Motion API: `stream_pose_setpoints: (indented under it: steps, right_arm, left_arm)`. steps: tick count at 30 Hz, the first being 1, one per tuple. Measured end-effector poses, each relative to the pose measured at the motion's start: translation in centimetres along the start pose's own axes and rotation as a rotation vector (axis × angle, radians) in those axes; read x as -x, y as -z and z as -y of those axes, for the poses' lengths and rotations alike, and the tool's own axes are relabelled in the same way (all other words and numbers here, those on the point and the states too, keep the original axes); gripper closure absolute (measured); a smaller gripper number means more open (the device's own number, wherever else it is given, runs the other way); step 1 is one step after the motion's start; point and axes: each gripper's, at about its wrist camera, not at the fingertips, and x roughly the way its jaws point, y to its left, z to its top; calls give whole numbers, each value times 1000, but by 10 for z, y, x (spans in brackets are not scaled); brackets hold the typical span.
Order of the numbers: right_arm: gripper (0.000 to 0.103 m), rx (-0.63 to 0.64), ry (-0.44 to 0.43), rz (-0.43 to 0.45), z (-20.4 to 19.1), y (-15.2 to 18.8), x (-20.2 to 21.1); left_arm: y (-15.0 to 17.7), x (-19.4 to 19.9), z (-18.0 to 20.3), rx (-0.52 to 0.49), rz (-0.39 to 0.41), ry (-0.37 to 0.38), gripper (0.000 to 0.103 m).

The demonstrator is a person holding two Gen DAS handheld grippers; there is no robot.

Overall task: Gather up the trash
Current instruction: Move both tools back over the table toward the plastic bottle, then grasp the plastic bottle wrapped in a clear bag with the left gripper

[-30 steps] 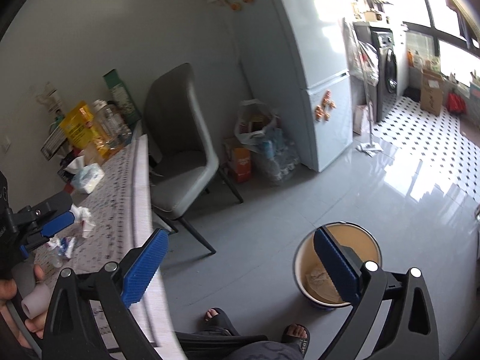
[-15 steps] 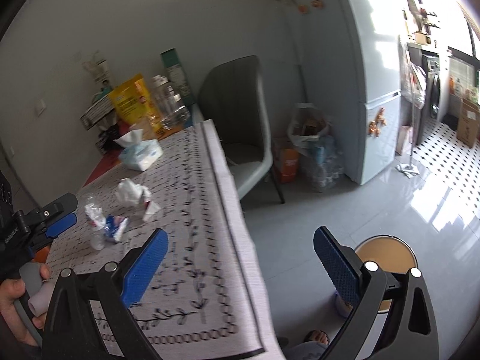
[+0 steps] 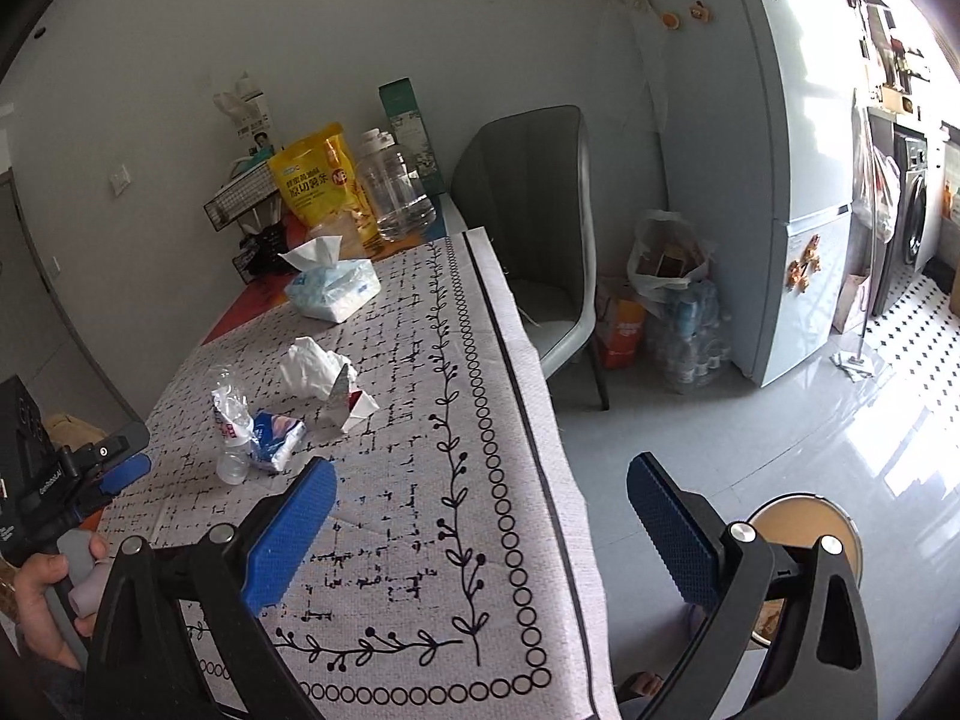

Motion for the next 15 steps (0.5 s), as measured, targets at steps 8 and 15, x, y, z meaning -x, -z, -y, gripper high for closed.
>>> stream_pose_setpoints:
  steps: [8,15]
  right_arm:
    - [13,31,-7,-49,-16,2,-20]
    - [13,49,-39,-50,-19,11,-29]
  left_arm:
    - [-8,-12,-17,24,-11,9,20]
    - [-9,-43,0,-5,-72,1,24]
